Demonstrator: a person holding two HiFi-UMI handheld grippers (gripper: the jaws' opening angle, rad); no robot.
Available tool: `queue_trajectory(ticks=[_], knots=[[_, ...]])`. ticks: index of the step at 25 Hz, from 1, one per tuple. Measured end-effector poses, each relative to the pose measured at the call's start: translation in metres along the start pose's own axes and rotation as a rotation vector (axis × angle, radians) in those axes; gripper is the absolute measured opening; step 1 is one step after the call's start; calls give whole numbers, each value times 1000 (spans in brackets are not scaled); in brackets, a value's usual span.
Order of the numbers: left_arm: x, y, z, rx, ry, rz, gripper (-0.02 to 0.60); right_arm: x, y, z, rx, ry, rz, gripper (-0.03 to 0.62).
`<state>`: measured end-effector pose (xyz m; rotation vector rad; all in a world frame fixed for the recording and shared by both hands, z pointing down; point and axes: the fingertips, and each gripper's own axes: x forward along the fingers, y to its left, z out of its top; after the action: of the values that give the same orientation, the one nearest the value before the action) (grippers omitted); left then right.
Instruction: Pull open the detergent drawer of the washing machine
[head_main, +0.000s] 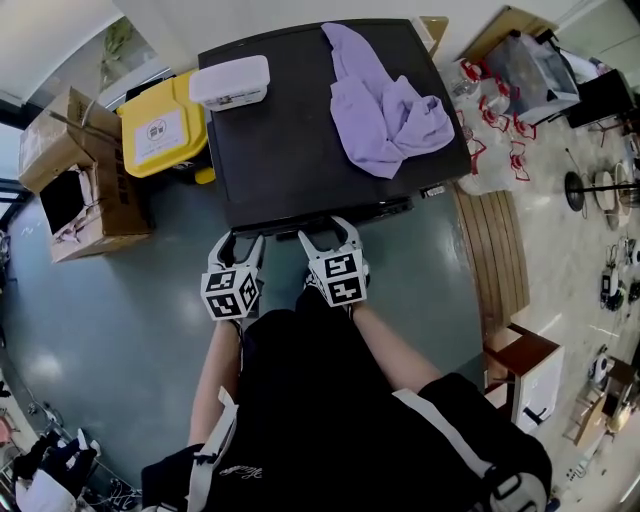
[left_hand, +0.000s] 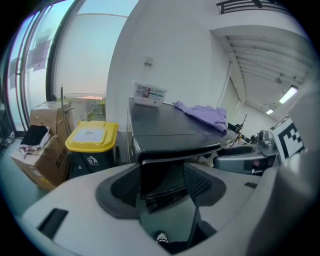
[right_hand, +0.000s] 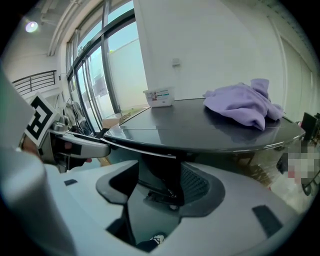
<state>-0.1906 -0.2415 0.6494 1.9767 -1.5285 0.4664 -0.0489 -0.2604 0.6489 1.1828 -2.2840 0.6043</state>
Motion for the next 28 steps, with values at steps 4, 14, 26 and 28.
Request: queue_trajectory(ticks=[4, 14, 26, 28], knots=[[1, -1, 0, -5, -12, 12, 261, 1, 0, 1, 10, 8, -36, 234], [1, 0, -1, -4, -17, 16, 261, 1, -1, -1, -32, 30, -26, 192], [-3, 0, -1, 11, 6, 45, 261, -3, -1, -2, -34, 42, -14, 173], [-5, -2, -2, 11, 11, 41, 261, -5, 0, -3, -36, 42, -17, 172]])
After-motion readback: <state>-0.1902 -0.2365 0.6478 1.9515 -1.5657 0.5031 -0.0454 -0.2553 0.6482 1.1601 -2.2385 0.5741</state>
